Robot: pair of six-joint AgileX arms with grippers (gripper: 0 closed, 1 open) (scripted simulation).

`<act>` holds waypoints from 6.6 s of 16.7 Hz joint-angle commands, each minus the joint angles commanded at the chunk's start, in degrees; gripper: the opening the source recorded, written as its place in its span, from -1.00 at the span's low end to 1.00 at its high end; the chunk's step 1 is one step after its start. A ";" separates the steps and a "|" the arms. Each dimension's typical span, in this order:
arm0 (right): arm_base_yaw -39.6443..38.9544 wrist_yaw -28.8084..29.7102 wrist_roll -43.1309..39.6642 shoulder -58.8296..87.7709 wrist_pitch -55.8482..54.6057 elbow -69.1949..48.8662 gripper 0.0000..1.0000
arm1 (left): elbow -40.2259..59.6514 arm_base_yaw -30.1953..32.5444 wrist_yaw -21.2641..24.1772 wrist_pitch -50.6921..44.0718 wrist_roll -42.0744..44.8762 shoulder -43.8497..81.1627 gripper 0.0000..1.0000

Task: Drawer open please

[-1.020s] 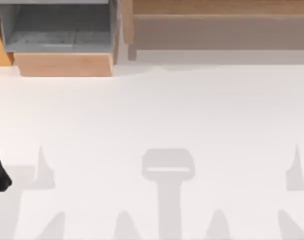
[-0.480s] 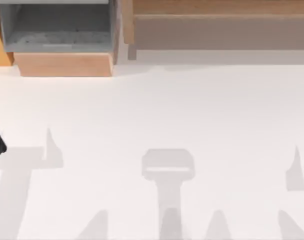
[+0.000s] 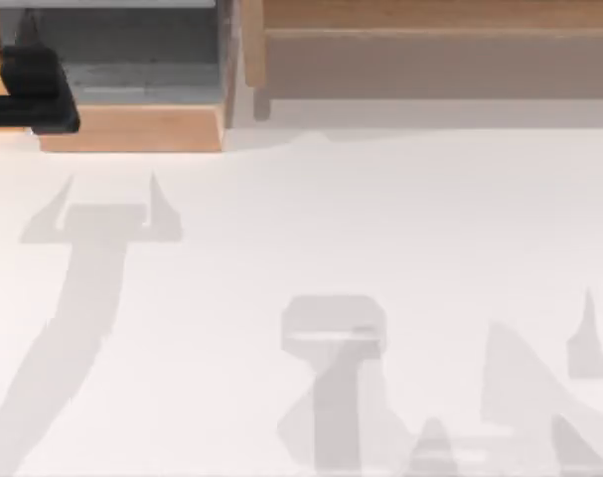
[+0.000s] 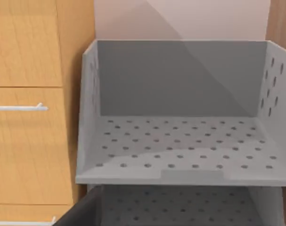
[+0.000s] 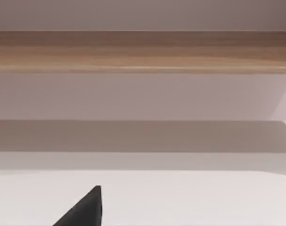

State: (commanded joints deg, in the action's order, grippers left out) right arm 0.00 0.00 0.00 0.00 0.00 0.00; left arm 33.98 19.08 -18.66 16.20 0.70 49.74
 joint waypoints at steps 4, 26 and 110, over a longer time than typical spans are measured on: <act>0.00 0.00 0.00 0.00 0.00 0.00 1.00 | 6.24 3.41 -3.38 3.04 0.15 9.47 1.00; 0.00 0.00 0.00 0.00 0.00 0.00 1.00 | 22.49 -32.17 27.13 34.06 58.52 56.14 1.00; 0.00 0.00 0.00 0.00 0.00 0.00 1.00 | -4.83 -57.40 59.24 69.19 90.64 67.48 -1.00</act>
State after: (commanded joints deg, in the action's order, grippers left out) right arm 0.00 0.00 0.00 0.00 0.00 0.00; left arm 29.15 -38.32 40.58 85.39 91.34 117.22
